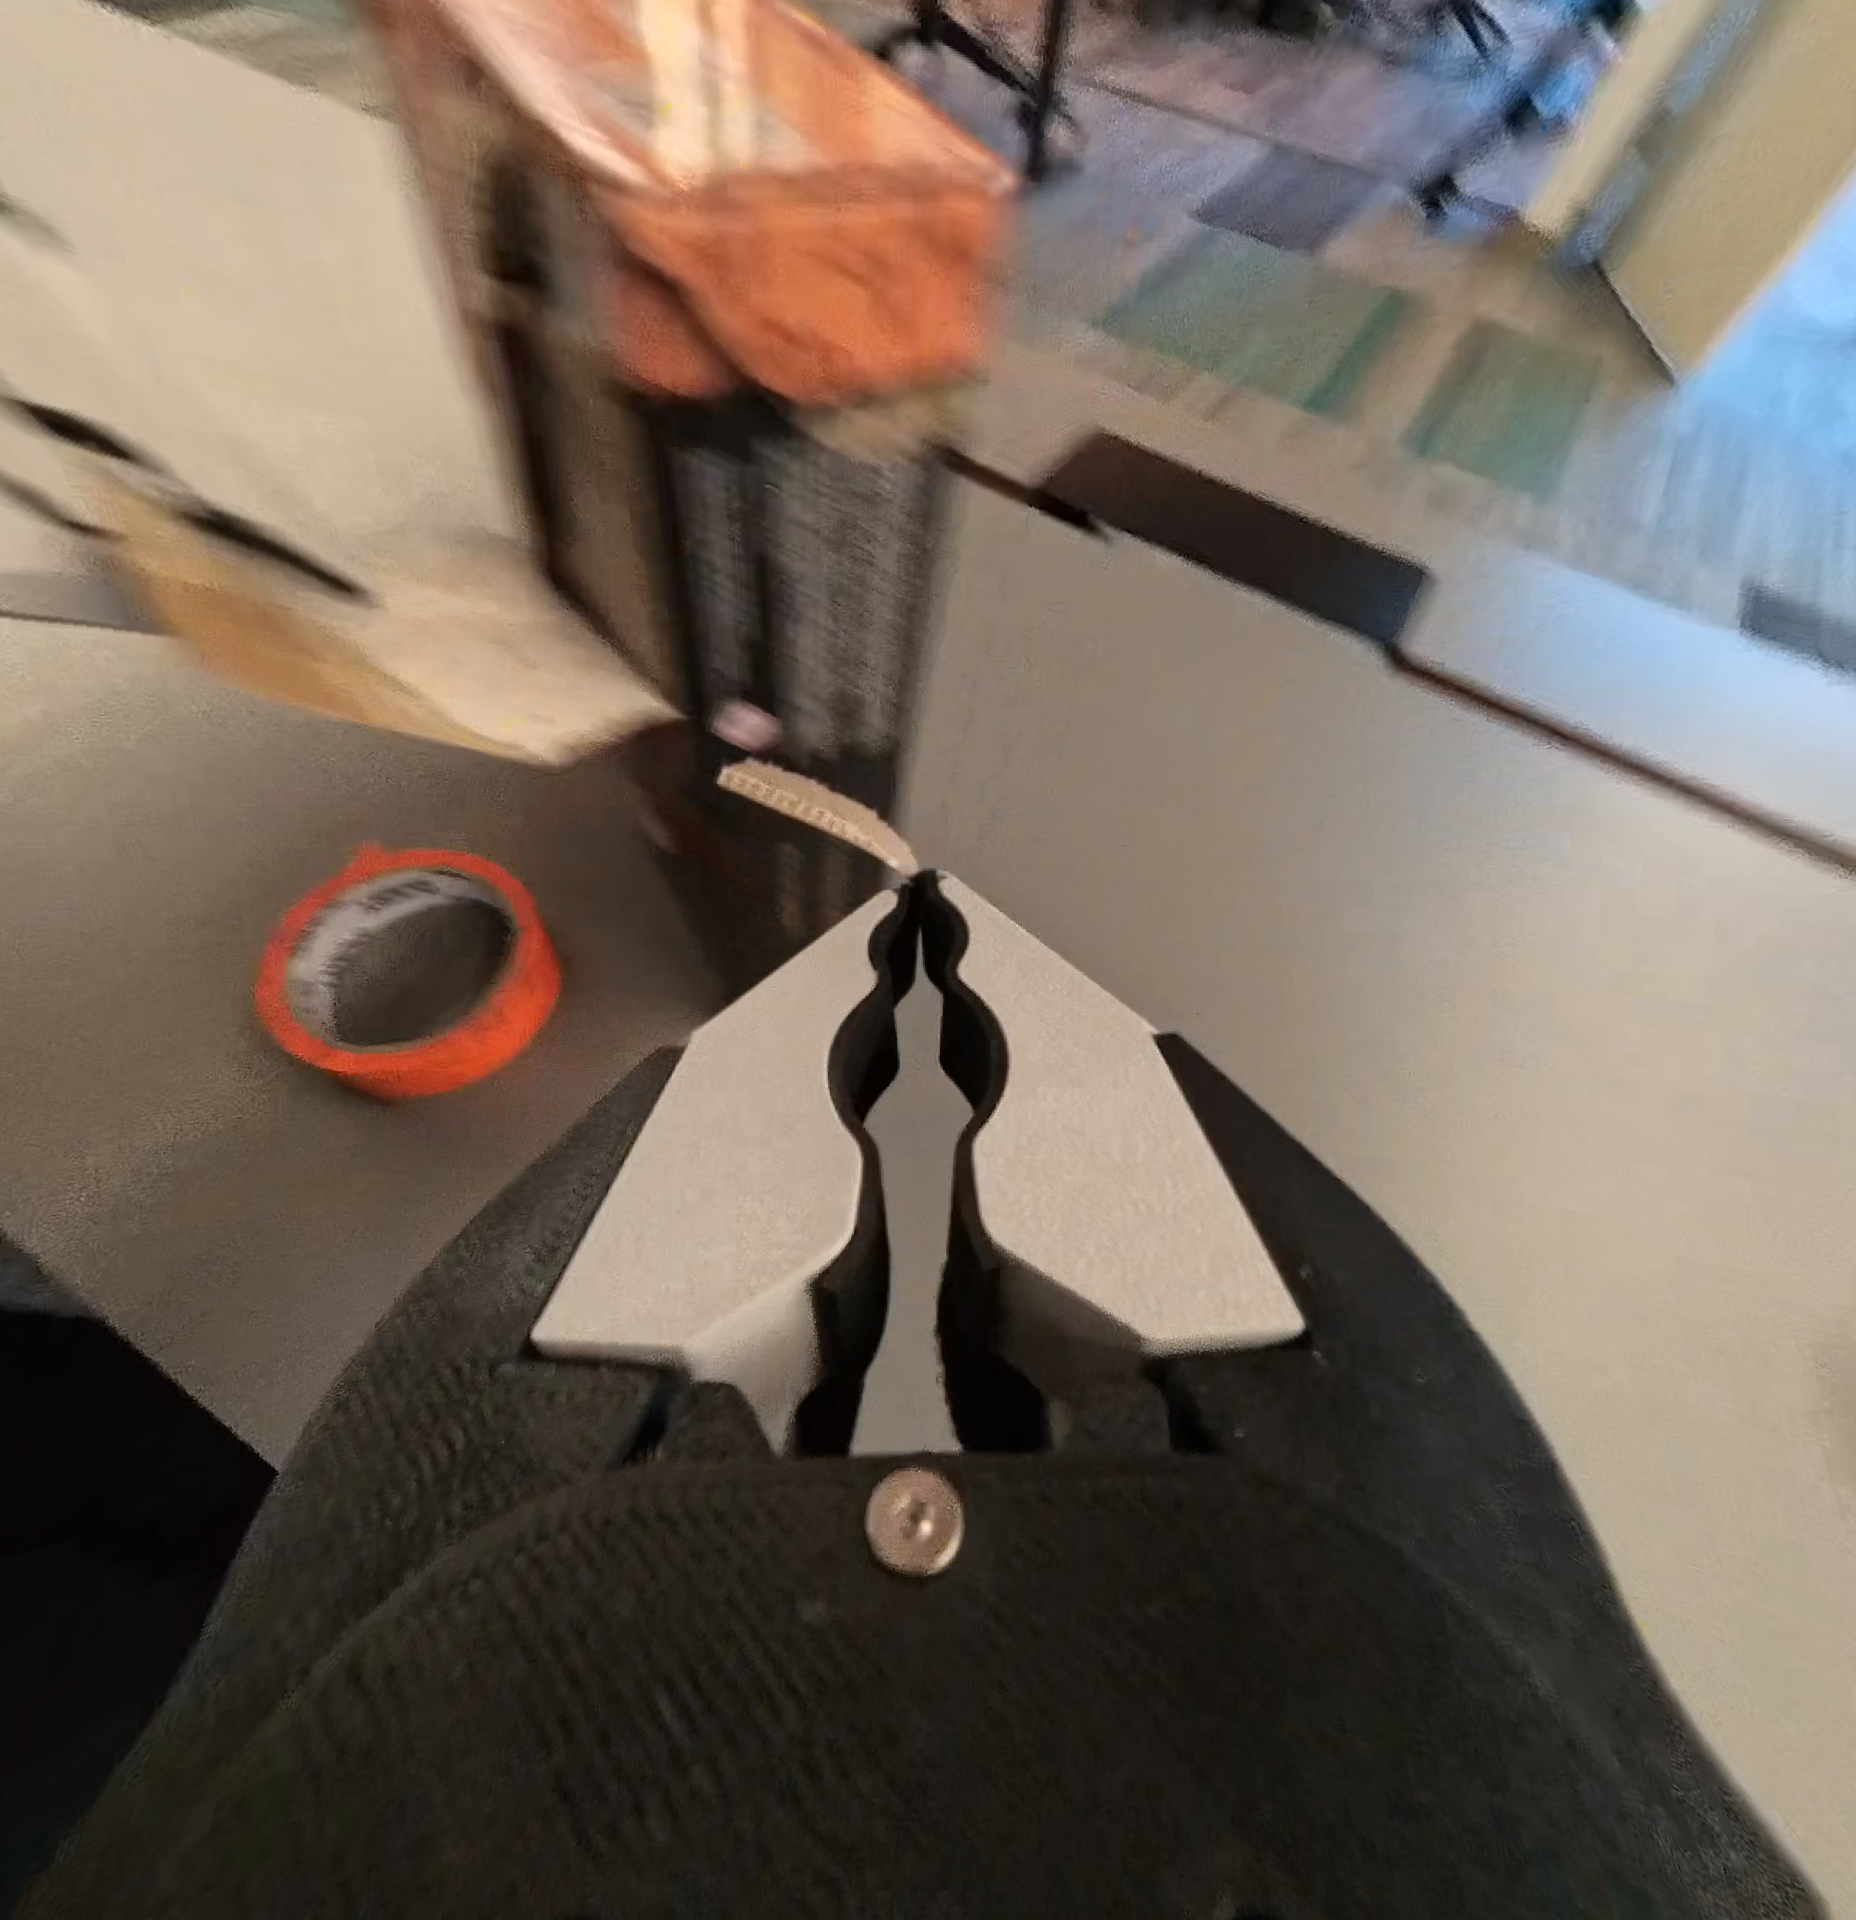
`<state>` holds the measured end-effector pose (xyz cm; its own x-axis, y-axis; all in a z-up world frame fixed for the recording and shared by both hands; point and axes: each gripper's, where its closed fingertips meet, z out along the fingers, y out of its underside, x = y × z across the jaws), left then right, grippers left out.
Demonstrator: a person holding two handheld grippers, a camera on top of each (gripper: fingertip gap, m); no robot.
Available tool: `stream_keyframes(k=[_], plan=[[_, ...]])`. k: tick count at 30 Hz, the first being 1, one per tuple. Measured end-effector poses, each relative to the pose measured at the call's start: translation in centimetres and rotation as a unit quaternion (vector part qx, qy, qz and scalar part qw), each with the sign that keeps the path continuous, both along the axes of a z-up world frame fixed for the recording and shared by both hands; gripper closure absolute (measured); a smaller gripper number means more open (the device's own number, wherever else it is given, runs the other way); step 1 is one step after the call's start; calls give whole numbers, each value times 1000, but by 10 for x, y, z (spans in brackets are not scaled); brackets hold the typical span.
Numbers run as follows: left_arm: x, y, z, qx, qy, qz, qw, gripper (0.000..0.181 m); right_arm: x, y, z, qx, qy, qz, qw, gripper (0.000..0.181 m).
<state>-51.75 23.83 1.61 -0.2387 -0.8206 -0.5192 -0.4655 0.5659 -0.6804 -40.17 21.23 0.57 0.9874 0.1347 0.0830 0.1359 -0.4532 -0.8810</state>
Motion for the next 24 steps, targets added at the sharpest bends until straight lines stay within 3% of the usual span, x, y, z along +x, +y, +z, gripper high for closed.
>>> stream_keyframes(k=[3, 6, 9, 12, 17, 20, 22, 24], plan=[[1, 0, 2, 2, -2, 0, 1000, 179, 88, -41, -53, -103, 48, -133, 985, 181], [1, 0, 3, 1, -1, 1, 1000, 179, 150, -97, -112, -223, 138, -247, 933, 181], [1, 0, 4, -1, 1, 1, 1000, 179, 170, -128, -140, -274, 220, -292, 889, 181], [2, 0, 4, 0, 2, 1, 1000, 179, 178, -139, -147, -282, 244, -305, 877, 169], [4, 1, 7, -3, -2, 4, 1000, 180, 212, -157, -125, -233, 220, -346, 882, 164], [8, 4, 13, -6, -14, 7, 1000, 181, 225, -154, -81, -158, 215, -342, 901, 163], [11, 7, 19, -10, -26, 11, 1000, 181, 194, -119, -26, -55, 190, -250, 948, 163], [14, 10, 24, -14, -37, 16, 999, 181, 123, -82, 7, -12, 153, -116, 981, 163]])
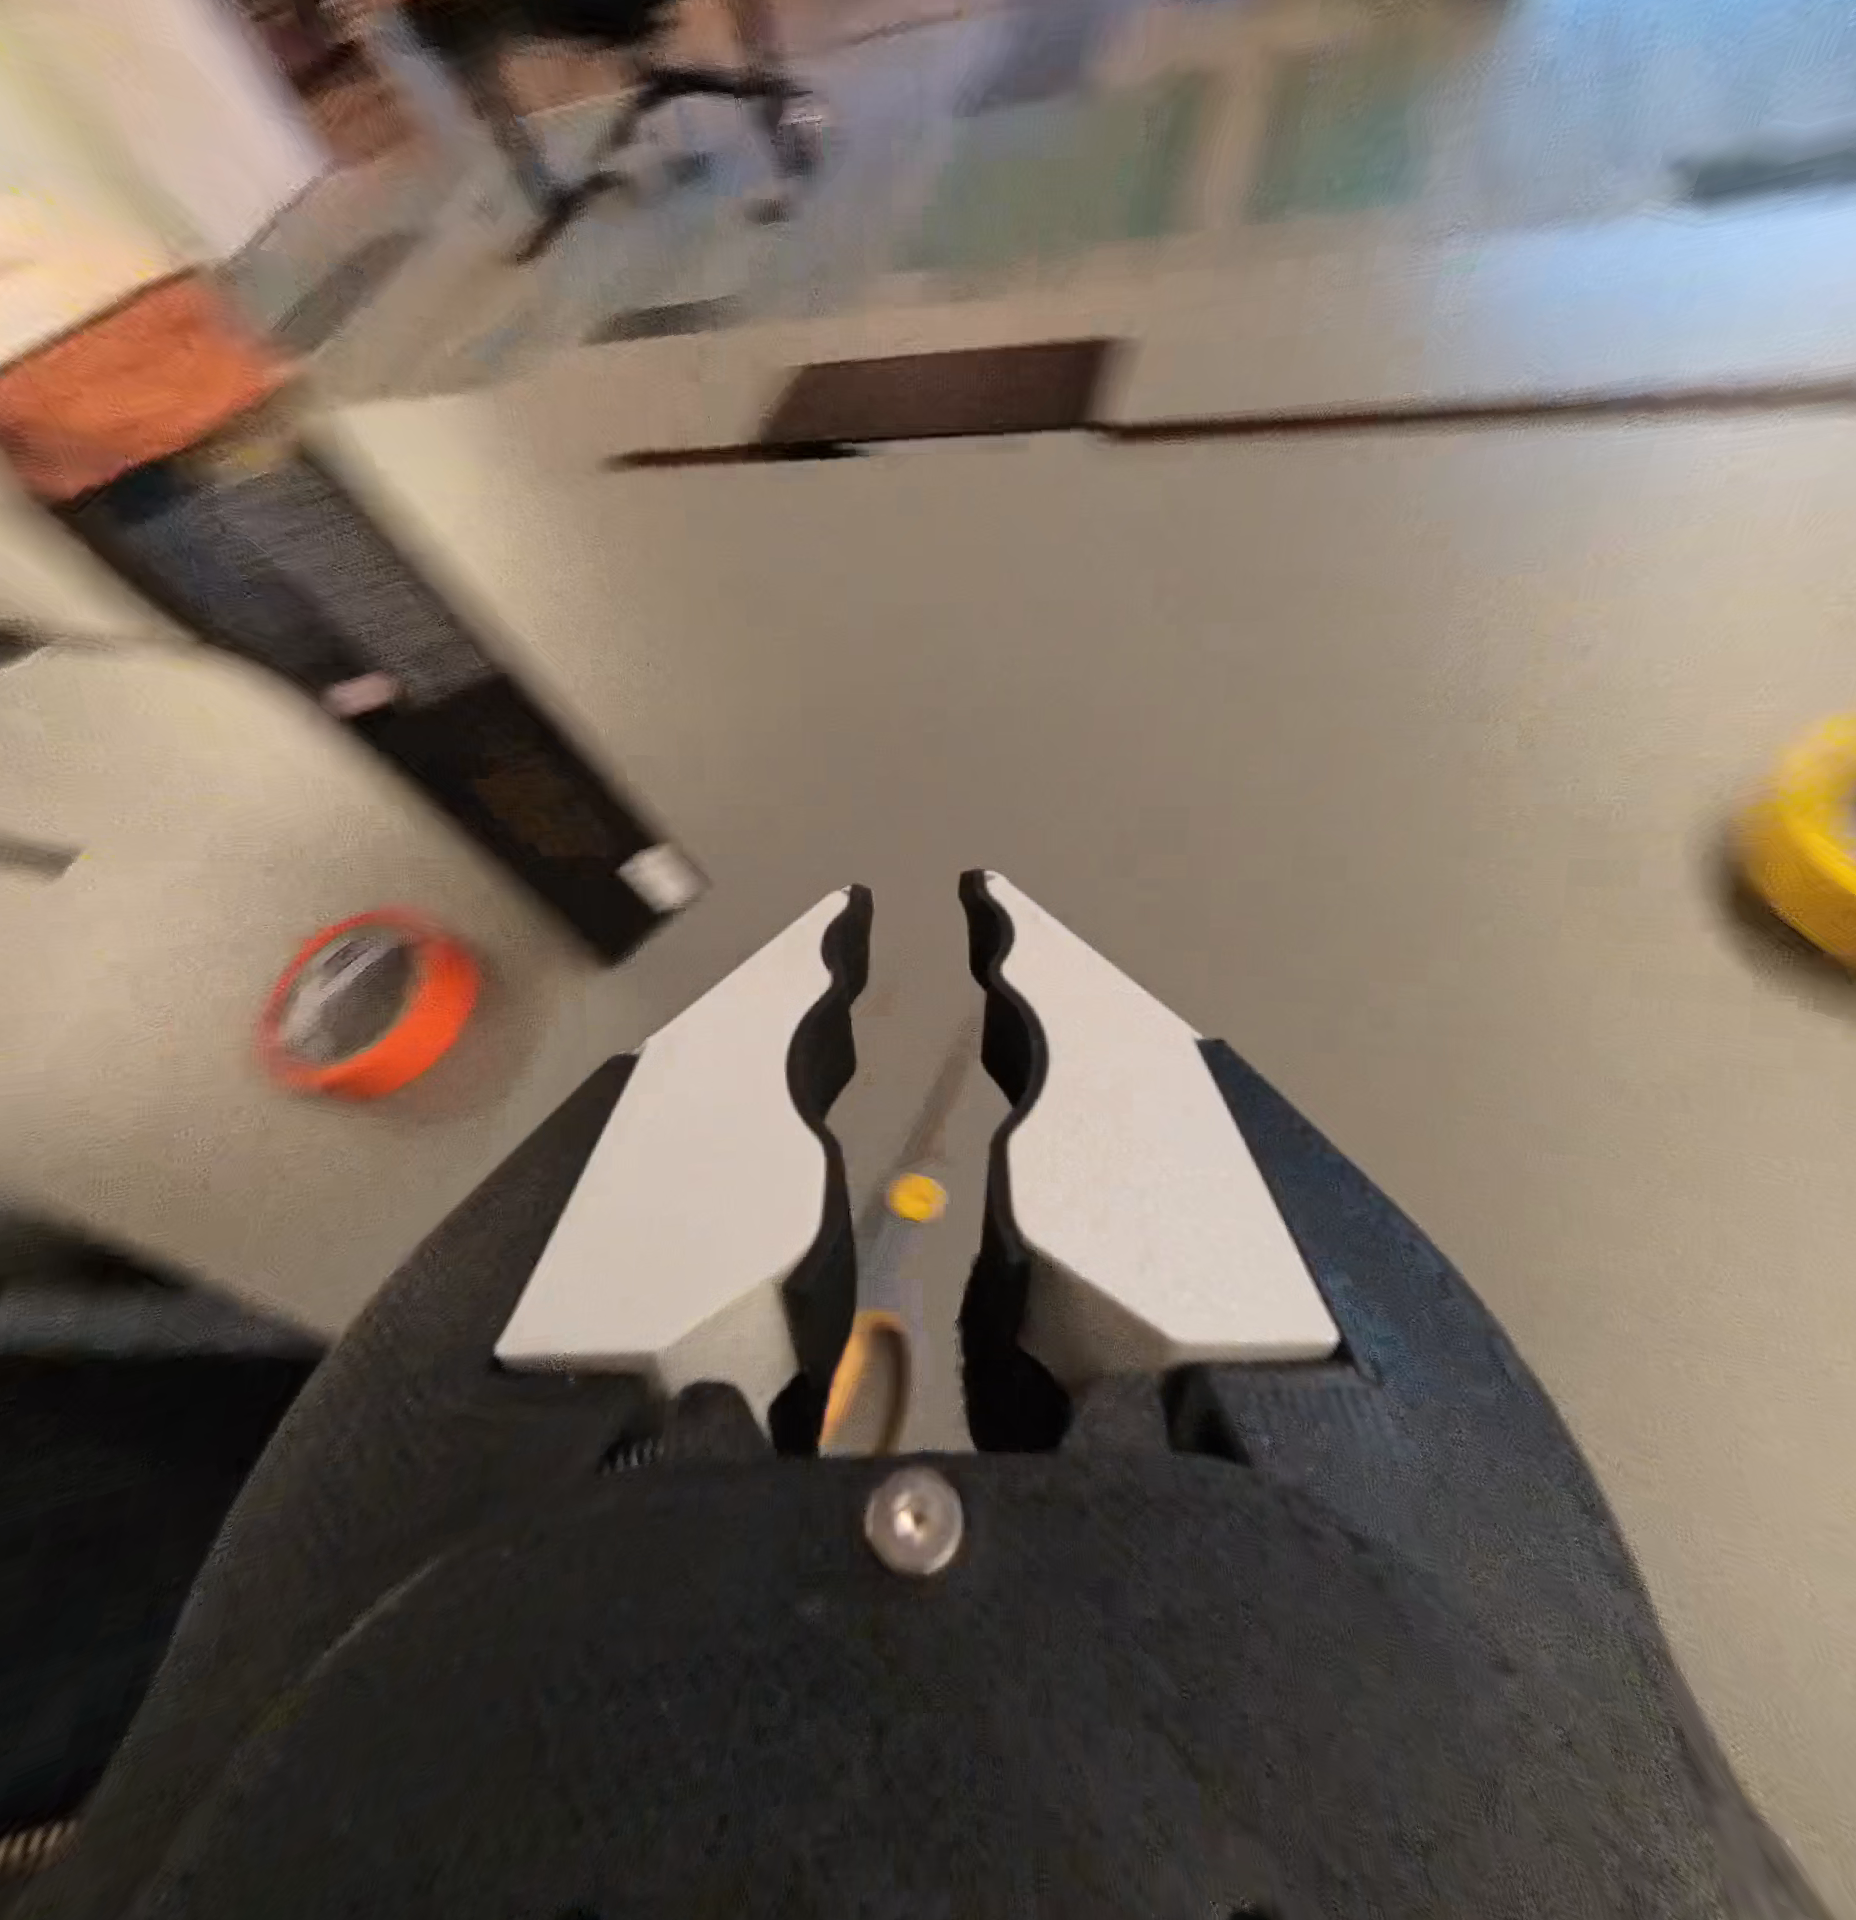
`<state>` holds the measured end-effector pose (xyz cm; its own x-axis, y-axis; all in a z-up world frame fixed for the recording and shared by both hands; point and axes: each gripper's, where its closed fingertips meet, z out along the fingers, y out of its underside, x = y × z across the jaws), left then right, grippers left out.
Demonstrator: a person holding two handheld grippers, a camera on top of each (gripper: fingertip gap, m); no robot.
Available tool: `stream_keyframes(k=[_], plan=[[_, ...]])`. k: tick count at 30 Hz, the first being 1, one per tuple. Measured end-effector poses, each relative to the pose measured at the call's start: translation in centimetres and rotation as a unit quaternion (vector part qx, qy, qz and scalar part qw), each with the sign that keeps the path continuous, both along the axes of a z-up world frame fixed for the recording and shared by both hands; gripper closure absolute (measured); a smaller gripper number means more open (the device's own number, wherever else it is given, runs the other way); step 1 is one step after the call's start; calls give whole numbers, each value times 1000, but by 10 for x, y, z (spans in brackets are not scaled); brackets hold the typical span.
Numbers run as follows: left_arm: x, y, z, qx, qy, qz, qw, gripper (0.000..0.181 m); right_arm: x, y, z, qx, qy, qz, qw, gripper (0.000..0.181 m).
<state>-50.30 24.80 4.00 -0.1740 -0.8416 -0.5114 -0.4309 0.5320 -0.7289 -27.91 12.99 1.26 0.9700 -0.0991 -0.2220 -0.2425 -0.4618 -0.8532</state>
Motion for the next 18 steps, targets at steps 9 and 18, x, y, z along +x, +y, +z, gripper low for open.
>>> stream_keyframes(k=[9, 18], plan=[[7, 8, 6, 14, 3, -5, 1000, 181, -164, 99, 23, 48, -115, 142, 982, 75], [10, 12, 8, 36, 16, -13, 999, 177, -179, 155, -1, 6, -136, 203, 970, 48]])
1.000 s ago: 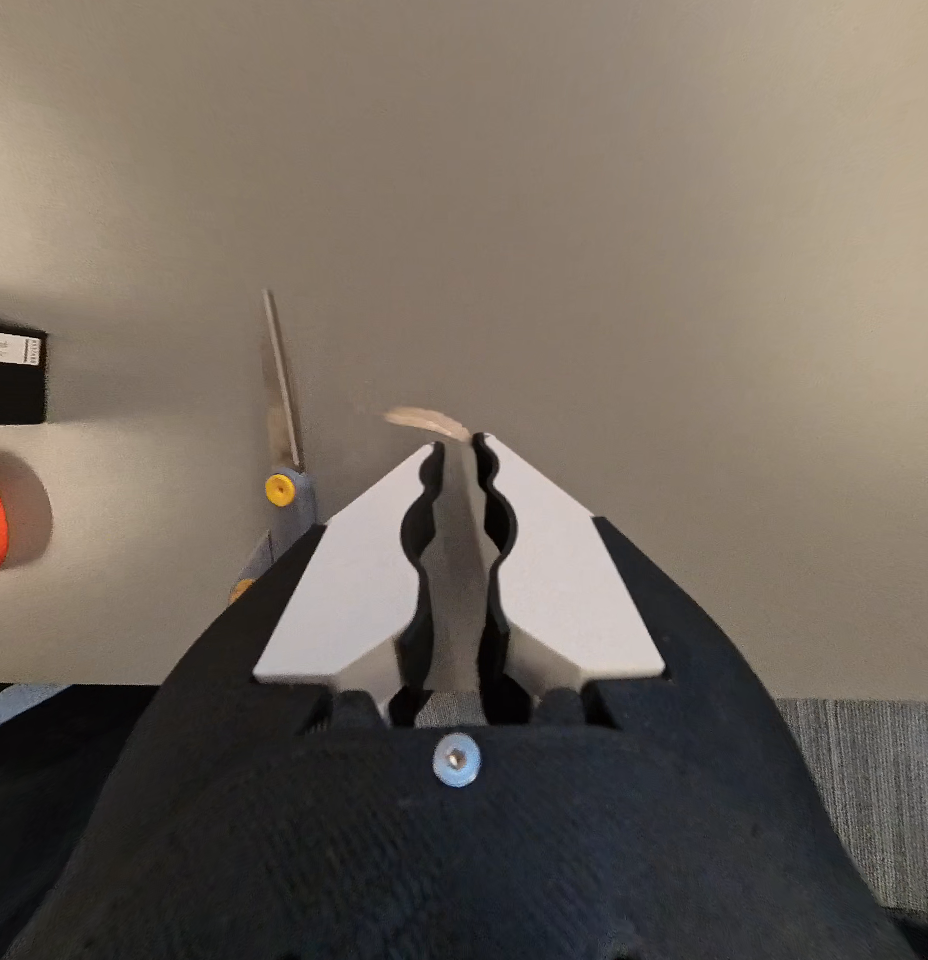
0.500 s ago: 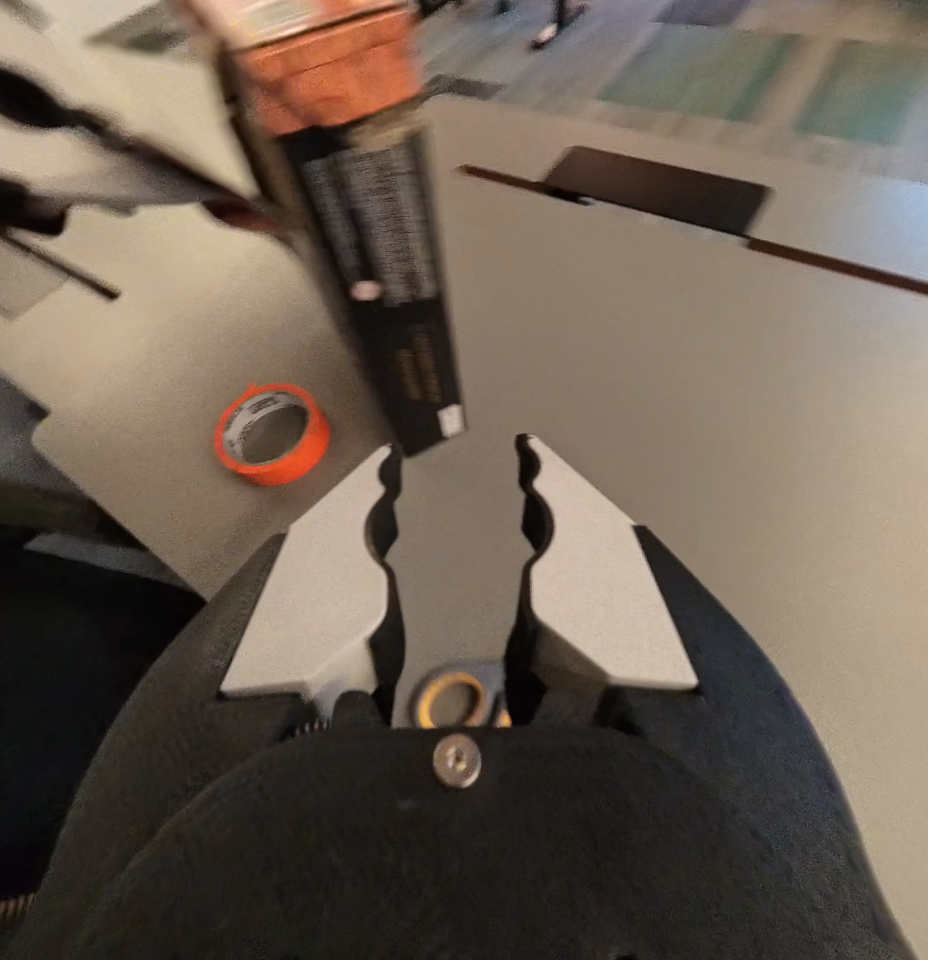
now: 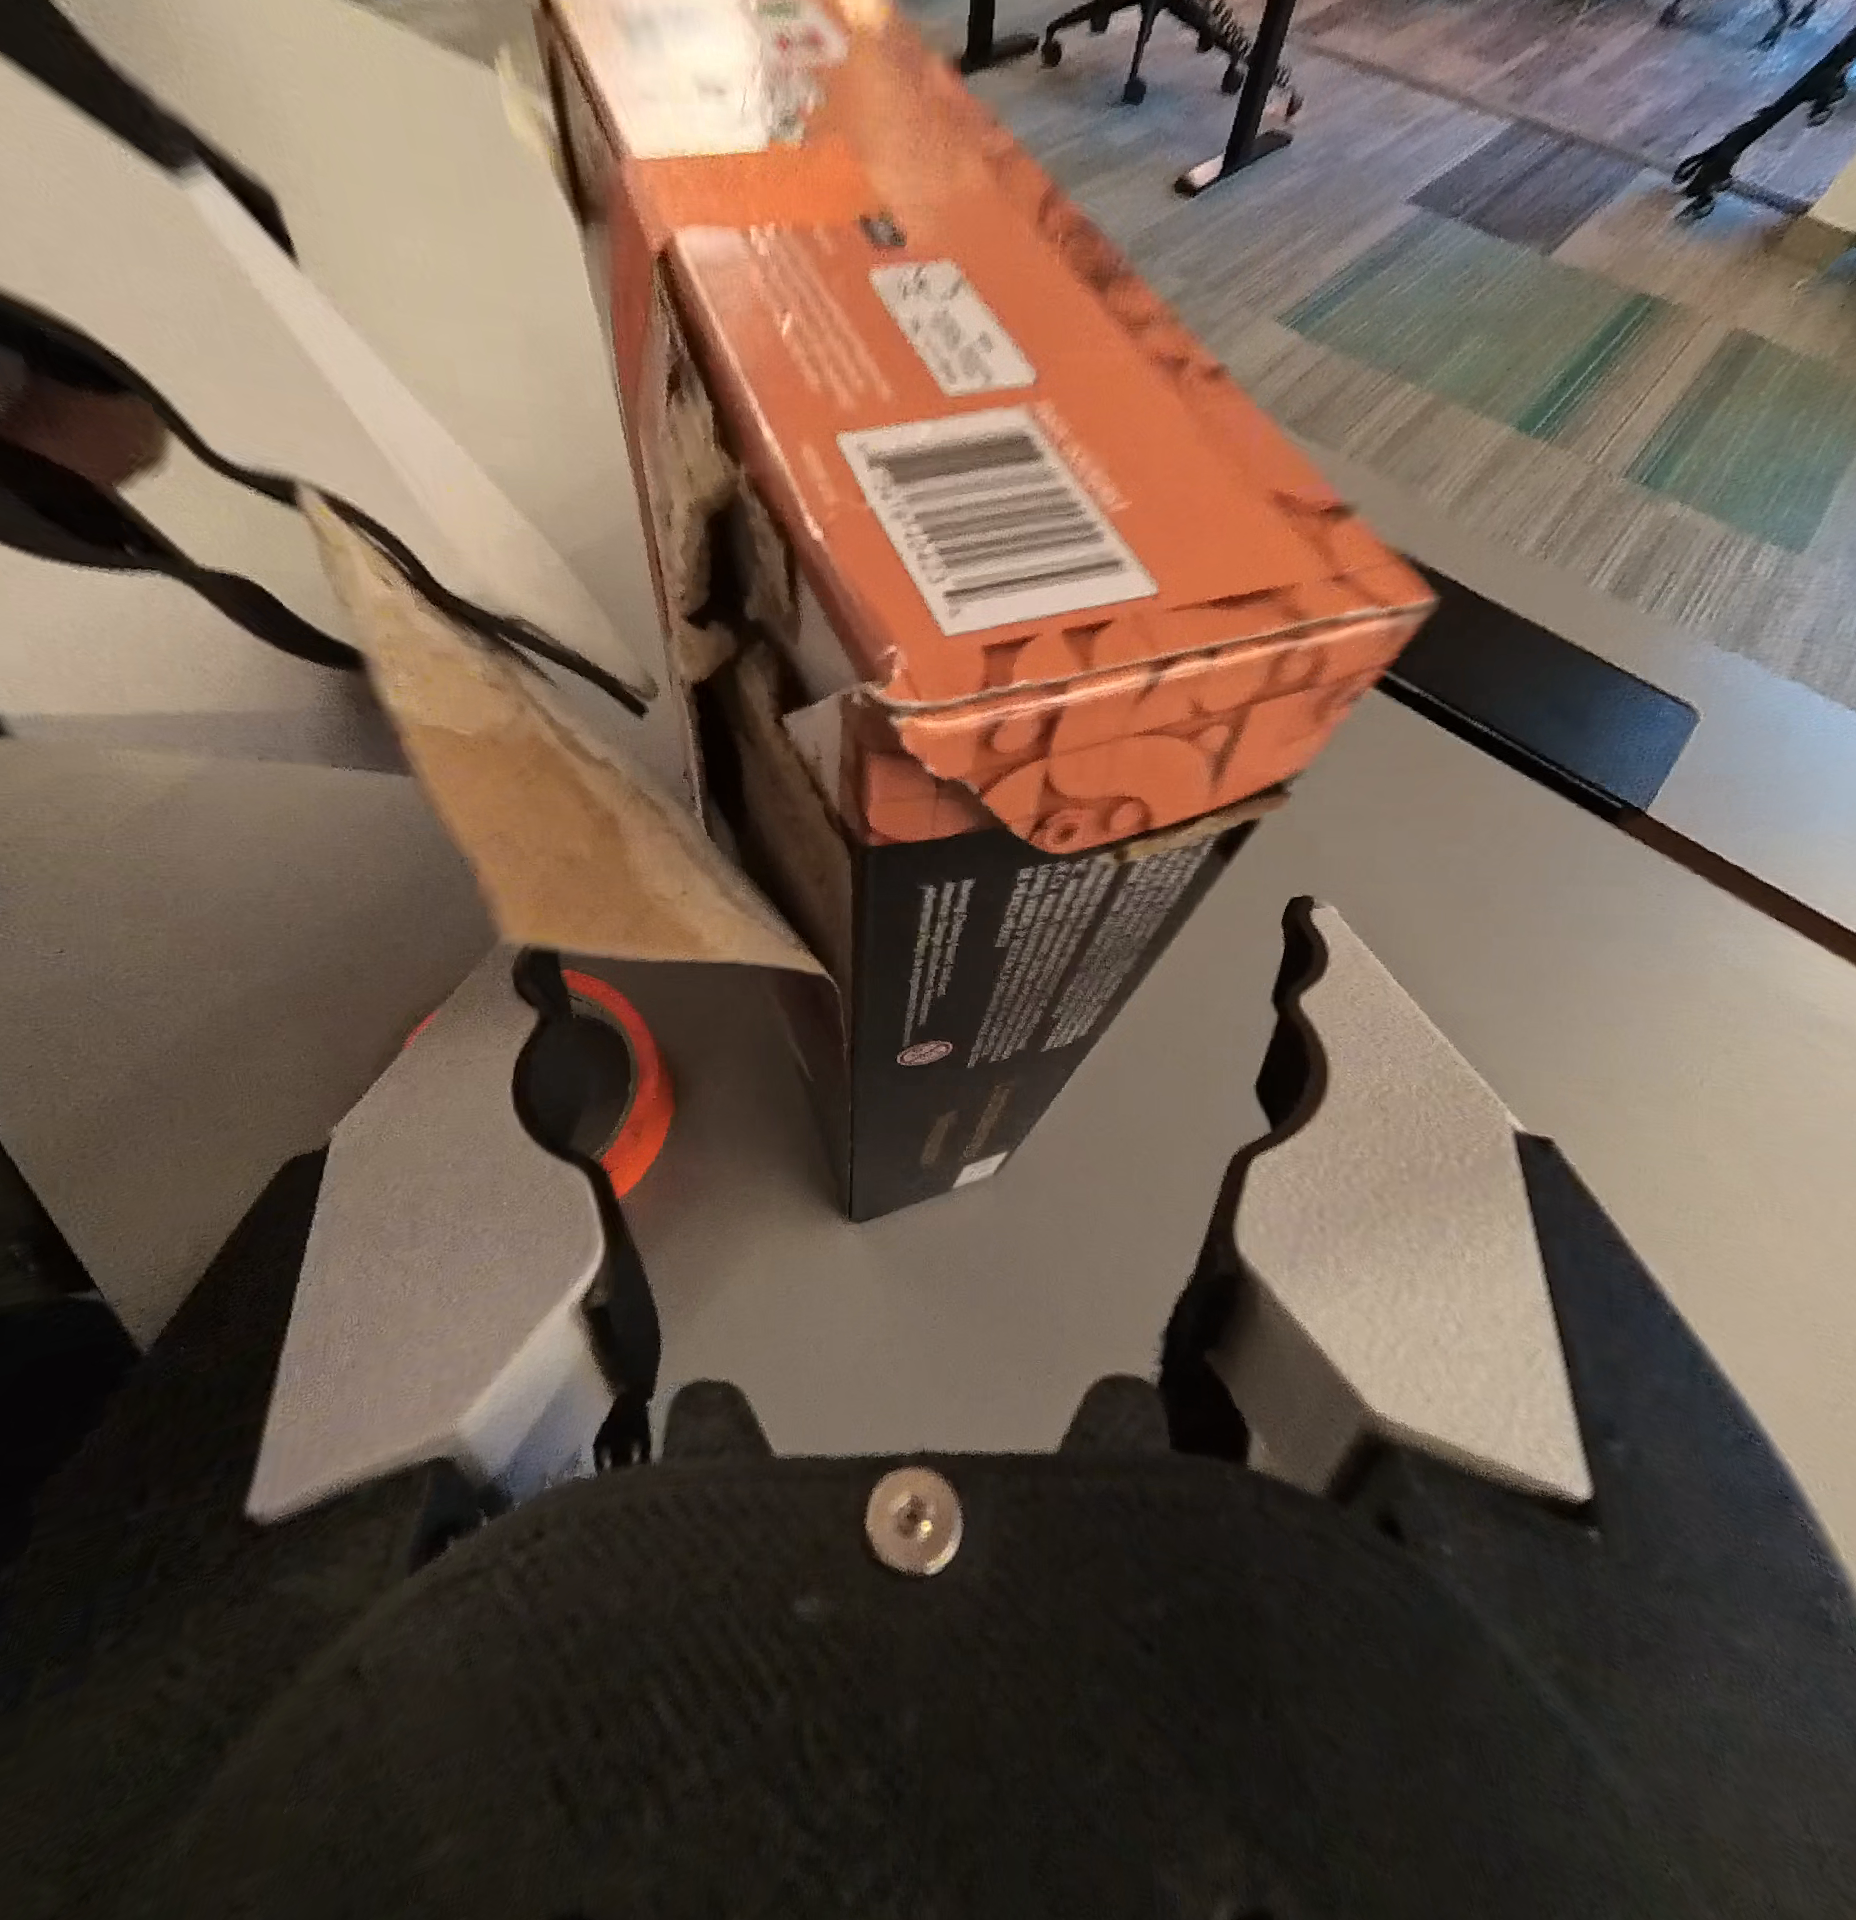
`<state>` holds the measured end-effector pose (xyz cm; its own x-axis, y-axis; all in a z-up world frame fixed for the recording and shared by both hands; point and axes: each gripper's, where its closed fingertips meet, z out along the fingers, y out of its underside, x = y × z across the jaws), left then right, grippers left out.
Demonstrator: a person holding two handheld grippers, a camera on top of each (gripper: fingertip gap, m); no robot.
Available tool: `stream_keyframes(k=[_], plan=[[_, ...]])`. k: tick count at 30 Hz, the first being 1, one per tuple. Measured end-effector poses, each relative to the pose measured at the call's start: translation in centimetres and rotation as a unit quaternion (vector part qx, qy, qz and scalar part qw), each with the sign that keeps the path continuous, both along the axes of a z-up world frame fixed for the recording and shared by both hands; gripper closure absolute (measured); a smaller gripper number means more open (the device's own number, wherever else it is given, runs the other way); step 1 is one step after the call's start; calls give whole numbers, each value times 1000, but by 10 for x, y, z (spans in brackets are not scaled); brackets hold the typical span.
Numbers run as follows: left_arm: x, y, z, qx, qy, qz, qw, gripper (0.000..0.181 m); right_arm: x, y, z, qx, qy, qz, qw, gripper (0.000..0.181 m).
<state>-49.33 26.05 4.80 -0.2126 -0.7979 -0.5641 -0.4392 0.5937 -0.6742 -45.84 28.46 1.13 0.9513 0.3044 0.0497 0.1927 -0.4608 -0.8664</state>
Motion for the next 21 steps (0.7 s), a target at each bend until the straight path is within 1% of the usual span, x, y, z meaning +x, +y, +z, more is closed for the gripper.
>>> stream_keyframes(k=[2, 4, 6, 7, 10, 11, 13, 14, 15, 19, 21], plan=[[1, 2, 1, 6, 10, -6, 1000, 173, 2, 8, -8, -7, 6, -12, 1000, 49], [-1, 3, 2, 13, 27, -14, 999, 170, 3, 15, 0, 16, 47, -25, 998, 54], [-2, 4, 5, 25, 32, -21, 999, 166, 9, 19, 9, 33, 67, -39, 996, 60], [-3, 5, 7, 30, 34, -23, 999, 164, 10, 19, 10, 32, 66, -36, 997, 61], [-6, 9, 13, 41, 44, -31, 998, 158, 6, 19, 12, 34, 56, -15, 998, 73], [-7, 10, 15, 50, 51, -34, 997, 152, 5, 19, 13, 34, 54, -14, 998, 76], [-10, 18, 22, 76, 52, -38, 995, 146, 6, 21, 14, 34, 56, -16, 998, 80], [-13, 20, 26, 82, 50, -45, 994, 143, 6, 21, 14, 32, 59, -16, 998, 79], [-15, 24, 29, 84, 49, -48, 994, 141, 6, 21, 14, 30, 62, -15, 998, 82], [-24, 44, 31, 52, 64, -46, 996, 127, 2, 21, 12, 22, 72, -2, 997, 82], [-23, 51, 26, 19, 87, -46, 995, 111, 3, 21, 12, 20, 72, 2, 997, 82]])
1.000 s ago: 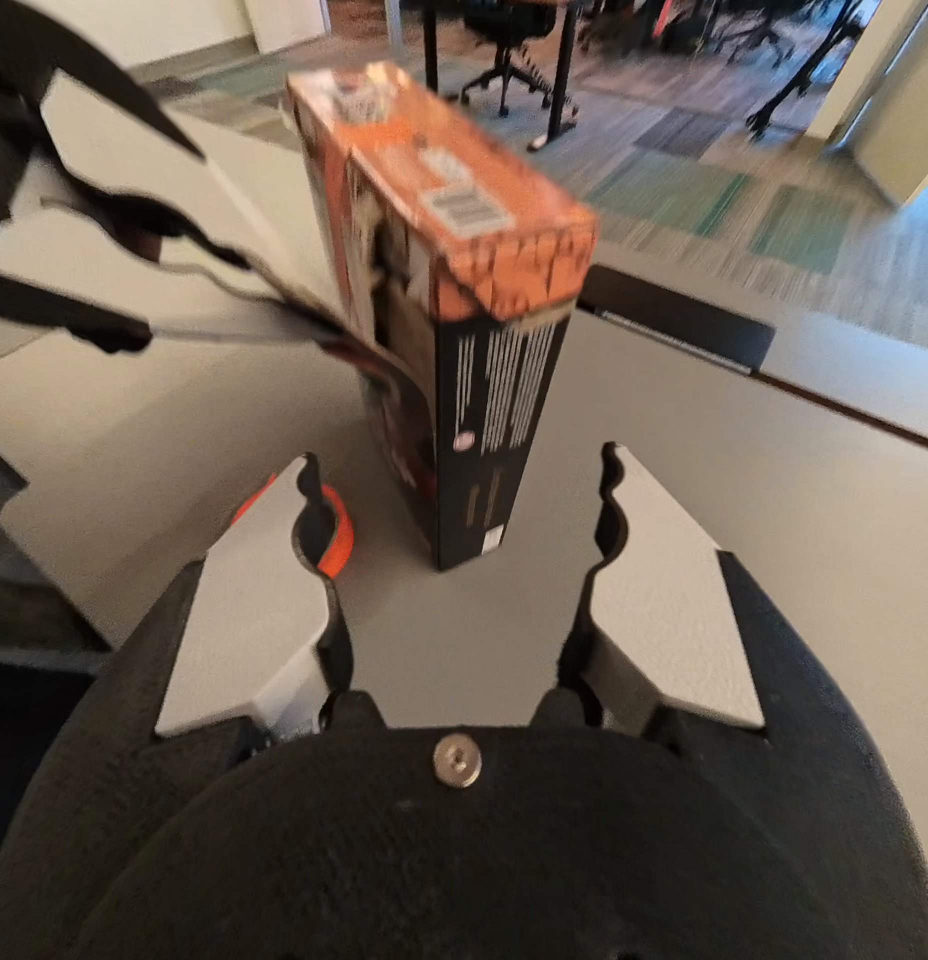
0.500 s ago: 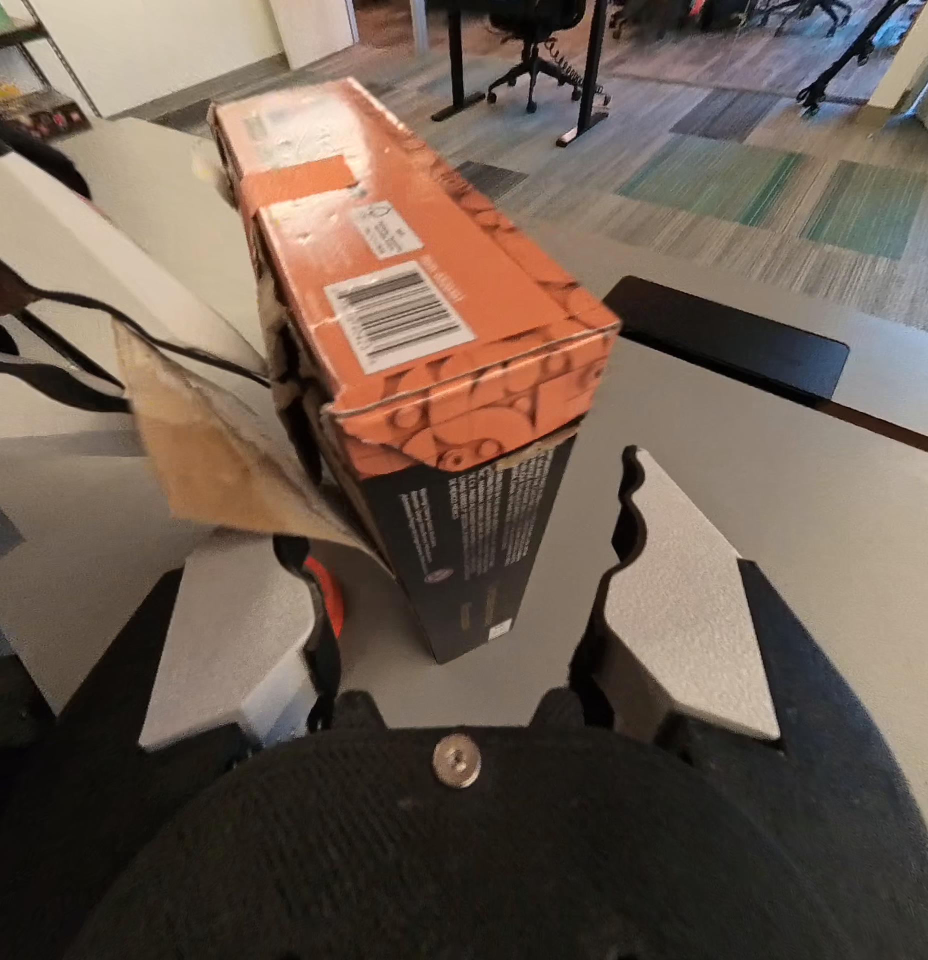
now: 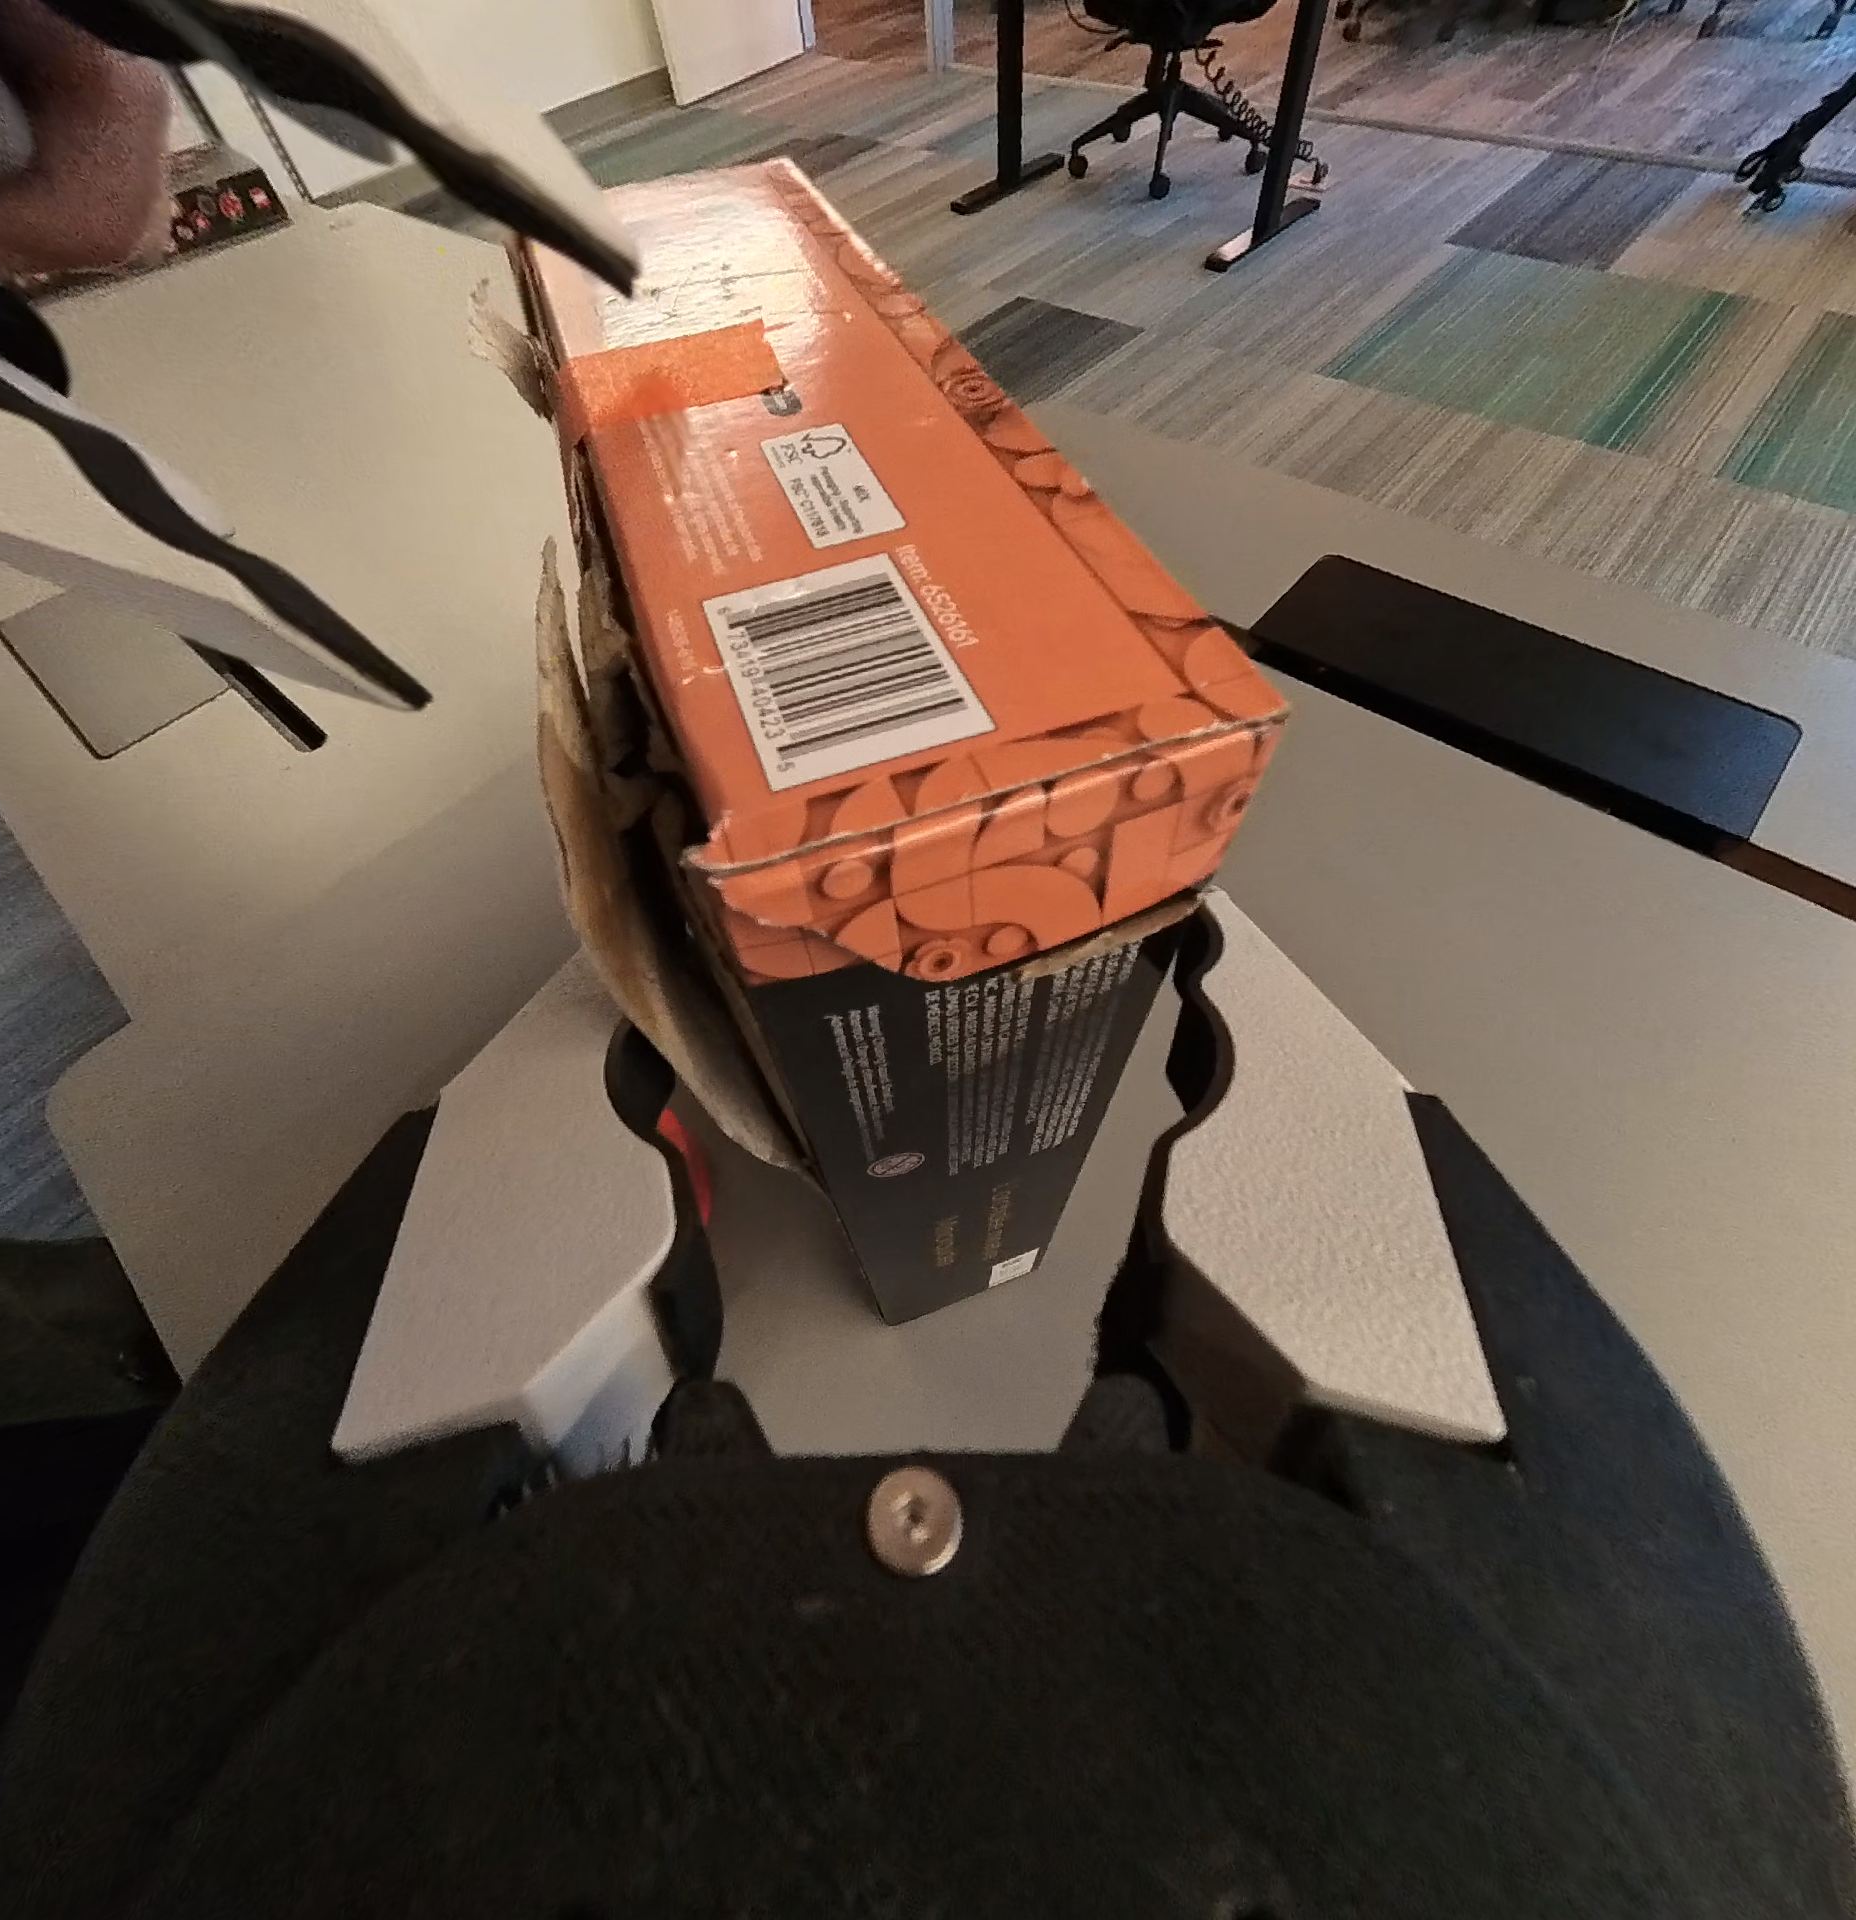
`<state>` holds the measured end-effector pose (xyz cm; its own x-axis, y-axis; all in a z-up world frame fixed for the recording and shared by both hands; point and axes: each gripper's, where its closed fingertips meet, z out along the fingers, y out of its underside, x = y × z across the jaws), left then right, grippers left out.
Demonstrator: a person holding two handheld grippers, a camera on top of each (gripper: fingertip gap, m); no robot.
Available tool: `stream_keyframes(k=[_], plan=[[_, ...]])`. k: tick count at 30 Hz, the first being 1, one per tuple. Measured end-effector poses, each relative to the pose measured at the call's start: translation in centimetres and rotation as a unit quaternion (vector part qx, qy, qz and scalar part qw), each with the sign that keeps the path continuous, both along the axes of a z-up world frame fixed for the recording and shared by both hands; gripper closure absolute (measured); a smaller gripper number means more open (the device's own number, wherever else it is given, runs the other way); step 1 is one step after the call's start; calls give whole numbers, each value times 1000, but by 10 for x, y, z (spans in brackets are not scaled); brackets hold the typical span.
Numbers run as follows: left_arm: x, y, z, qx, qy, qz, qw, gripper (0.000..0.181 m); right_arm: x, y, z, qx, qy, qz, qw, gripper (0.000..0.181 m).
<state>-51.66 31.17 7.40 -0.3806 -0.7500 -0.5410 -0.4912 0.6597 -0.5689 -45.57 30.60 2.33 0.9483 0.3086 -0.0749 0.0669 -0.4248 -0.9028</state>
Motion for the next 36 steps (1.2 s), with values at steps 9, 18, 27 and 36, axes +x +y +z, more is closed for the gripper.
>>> stream_keyframes(k=[9, 18, 27, 36], plan=[[47, 6, -12, 27, 66, -39, 997, 96, 9, 8, 5, -6, -3, 6, 1000, 87], [57, 10, -15, -63, 183, -50, 980, 77, 4, 6, 3, -14, -2, 24, 1000, 85], [54, -2, -44, -144, 330, -61, 931, 93, 7, 8, 1, -20, 23, 6, 1000, 87], [61, 105, -45, -370, 310, 178, 858, 95, 47, -16, 12, 18, 147, -146, 978, 99]])
